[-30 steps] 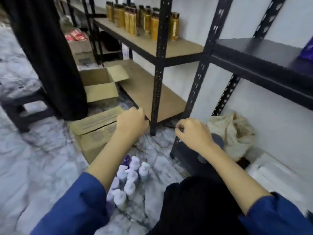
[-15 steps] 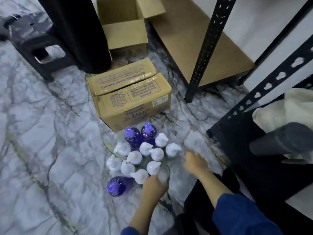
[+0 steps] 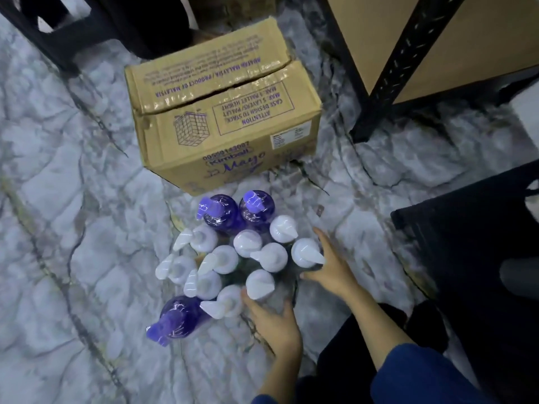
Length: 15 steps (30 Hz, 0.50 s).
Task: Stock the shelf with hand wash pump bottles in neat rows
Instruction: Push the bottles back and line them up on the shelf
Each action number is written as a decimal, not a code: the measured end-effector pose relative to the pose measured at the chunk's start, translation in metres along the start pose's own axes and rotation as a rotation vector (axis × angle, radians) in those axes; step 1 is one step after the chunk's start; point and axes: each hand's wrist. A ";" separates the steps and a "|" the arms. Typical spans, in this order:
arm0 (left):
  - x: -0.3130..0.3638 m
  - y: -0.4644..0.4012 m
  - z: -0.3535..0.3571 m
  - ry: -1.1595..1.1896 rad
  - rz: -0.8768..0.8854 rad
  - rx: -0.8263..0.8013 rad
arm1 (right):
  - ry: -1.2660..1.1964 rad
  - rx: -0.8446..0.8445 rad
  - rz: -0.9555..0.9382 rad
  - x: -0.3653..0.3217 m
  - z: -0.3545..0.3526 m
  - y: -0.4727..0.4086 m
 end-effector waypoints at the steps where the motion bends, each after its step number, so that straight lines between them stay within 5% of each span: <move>1: 0.002 -0.002 0.005 0.038 -0.020 0.032 | 0.007 0.003 -0.015 0.003 0.002 -0.003; 15: -0.006 -0.033 0.029 0.150 -0.196 0.005 | -0.050 0.095 -0.091 0.001 0.005 0.003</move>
Point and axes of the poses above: each hand's wrist, its own y-axis away from the middle knuckle, its own z-axis out of the palm, x = y × z, and after that the axes turned 8 degrees about y, right-handed
